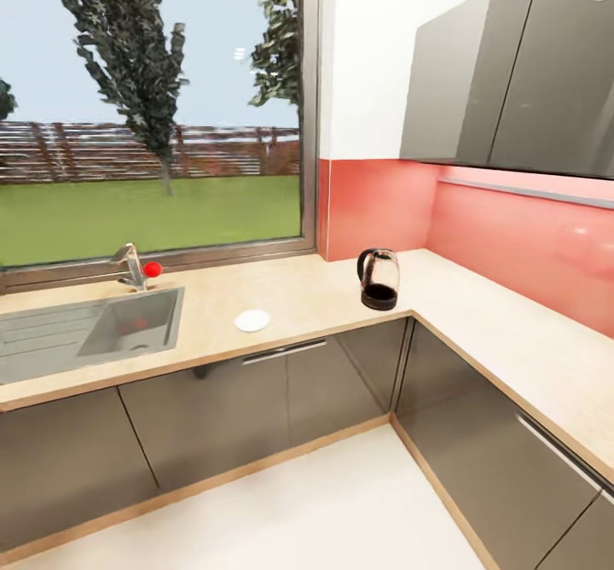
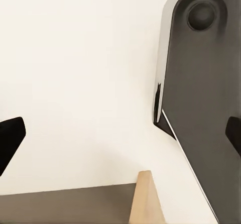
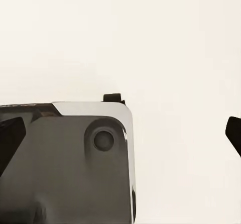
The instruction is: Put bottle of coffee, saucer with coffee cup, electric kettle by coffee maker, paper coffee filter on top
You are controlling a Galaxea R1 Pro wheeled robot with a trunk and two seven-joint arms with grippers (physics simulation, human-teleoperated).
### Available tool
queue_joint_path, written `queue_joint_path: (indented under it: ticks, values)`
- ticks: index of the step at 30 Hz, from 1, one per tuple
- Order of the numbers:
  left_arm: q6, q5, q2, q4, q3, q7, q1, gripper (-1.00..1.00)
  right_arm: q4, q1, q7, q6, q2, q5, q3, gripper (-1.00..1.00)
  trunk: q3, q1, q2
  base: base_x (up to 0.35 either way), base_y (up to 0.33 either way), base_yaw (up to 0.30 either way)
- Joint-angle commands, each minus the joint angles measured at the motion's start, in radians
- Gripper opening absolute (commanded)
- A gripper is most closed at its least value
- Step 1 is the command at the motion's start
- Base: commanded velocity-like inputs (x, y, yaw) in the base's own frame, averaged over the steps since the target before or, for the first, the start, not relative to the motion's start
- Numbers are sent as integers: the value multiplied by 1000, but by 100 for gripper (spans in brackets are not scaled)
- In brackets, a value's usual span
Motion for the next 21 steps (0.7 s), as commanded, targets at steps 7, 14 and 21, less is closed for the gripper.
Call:
queue_joint_path:
  ticks: [7, 14, 21]
  values:
    - [-3, 1, -1, -3, 2, 1, 0, 100, 1, -1, 4, -4, 0, 9, -8, 100, -2, 1, -2, 7, -4, 279]
    - [-2, 1, -1, -3, 2, 1, 0, 100, 0, -1, 5, -6, 0, 13, -4, 100, -2, 1, -2, 140, -191, 115]
    - [-3, -2, 0, -4, 0, -1, 0, 100, -2, -1, 9, -7, 1, 13, -5, 100, -2, 1, -2, 181, -230, 2]
